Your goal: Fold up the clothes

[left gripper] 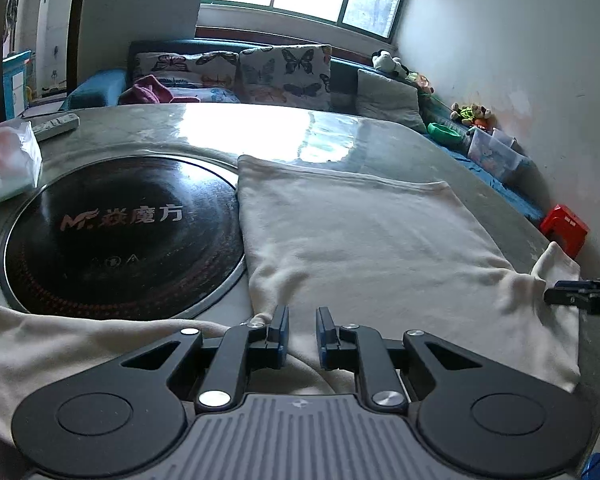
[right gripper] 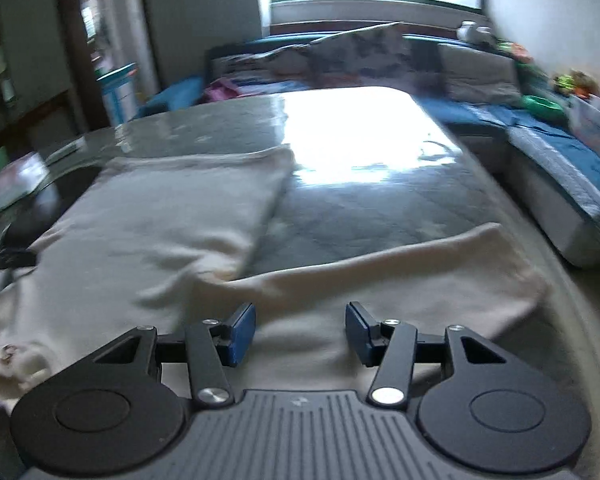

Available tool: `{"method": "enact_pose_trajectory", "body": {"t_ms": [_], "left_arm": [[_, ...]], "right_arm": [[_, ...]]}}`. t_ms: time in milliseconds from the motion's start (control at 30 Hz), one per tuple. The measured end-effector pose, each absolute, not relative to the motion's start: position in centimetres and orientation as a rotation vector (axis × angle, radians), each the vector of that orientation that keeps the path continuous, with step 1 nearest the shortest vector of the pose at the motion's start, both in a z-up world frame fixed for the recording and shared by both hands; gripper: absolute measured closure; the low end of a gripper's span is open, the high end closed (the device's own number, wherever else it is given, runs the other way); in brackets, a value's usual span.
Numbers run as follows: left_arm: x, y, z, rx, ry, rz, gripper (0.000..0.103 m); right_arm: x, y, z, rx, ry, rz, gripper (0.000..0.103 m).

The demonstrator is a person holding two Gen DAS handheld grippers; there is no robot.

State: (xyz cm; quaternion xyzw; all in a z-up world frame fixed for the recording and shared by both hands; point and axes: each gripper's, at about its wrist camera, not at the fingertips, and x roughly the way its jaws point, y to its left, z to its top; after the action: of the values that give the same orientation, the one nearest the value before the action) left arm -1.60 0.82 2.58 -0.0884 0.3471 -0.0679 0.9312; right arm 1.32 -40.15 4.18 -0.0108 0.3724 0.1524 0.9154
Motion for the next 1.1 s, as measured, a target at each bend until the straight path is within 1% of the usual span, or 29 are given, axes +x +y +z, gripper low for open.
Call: {"method": "enact_pose_trajectory", "body": {"t_ms": [267,333,367,433,500,933,1100], "left_arm": [[-1.8,0.3,2.4,-0.148,0.699,-0.134,0.086],[-1.8,0.3,2.5,-0.147,0.698,-0.132,0.086],[-1.8,0.2,2.5,-0.149,0.698,-0.132,0.085],[-1.9,-0.1,2.8,-0.141,0.699,-0.134,0.077],[-2.2,-0.7,3.2,-0.116,0.69,-0.137,0.074],[-4.3,-7.3,5.2,-0.053,0.656,-0.38,0.074],[-4.9,-10.7,4.6,-0.027,0.675,-0.505,0.074]], "right_arm": [[1.8,-44.7,3.3,-0.018,0.731,0.119,0.052],[1.7,-45.5,3.1,-0.008,0.726,0.084,0.05],[1.7,-45.9,3.1,-0.001,0.725,0.07,0.05],[1.7,-46.4,3.4,0.003,0.717,0.056,0.05],[1.9,-46.6,3.6,-0.004,0.701,0.056,0.05],[5.7,-47.6,3.1,-0.052,0.697,-0.054,0.05],[5.4,-46.7,2.8,-0.098,0.687,-0.016,0.049]]}}
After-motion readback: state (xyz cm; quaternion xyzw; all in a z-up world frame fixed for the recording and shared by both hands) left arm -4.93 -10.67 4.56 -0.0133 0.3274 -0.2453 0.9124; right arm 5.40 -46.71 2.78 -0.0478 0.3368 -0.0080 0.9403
